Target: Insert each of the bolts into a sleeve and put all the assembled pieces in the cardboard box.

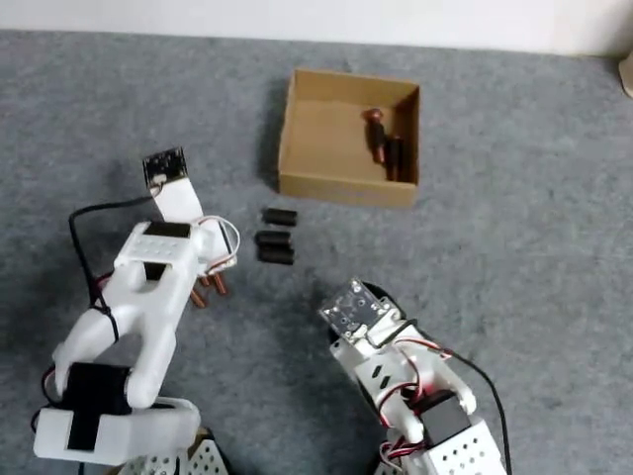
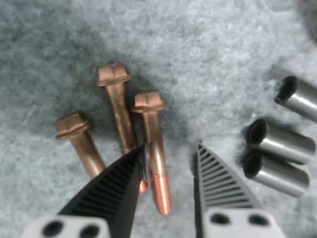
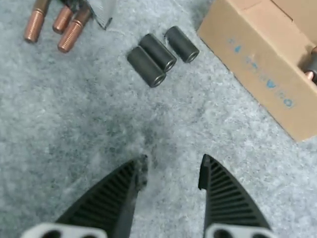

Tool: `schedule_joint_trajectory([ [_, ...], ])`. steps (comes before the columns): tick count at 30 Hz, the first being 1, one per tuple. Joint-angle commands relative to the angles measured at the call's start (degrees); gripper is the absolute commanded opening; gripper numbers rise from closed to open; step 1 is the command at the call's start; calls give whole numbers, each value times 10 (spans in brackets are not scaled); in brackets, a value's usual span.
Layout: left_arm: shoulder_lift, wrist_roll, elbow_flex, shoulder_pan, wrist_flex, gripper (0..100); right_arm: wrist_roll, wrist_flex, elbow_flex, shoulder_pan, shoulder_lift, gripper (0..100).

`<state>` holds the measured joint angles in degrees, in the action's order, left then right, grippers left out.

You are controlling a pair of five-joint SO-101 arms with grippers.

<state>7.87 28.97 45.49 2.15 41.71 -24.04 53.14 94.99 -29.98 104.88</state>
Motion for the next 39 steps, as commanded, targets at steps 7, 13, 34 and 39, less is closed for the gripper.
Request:
schedule_joint_trajectory([
  [7,-60,-2,-26,10,-40,151,6,-15,-2,7,3,163],
  [13,-91,-2,-56,11,-38,150,6,-15,-2,7,3,163],
  [34,36,-3,-15,0,0,5,6,-15,-2,6,3,163],
  [39,199,-3,82,6,-19,5,8,-15,-1,6,3,163],
])
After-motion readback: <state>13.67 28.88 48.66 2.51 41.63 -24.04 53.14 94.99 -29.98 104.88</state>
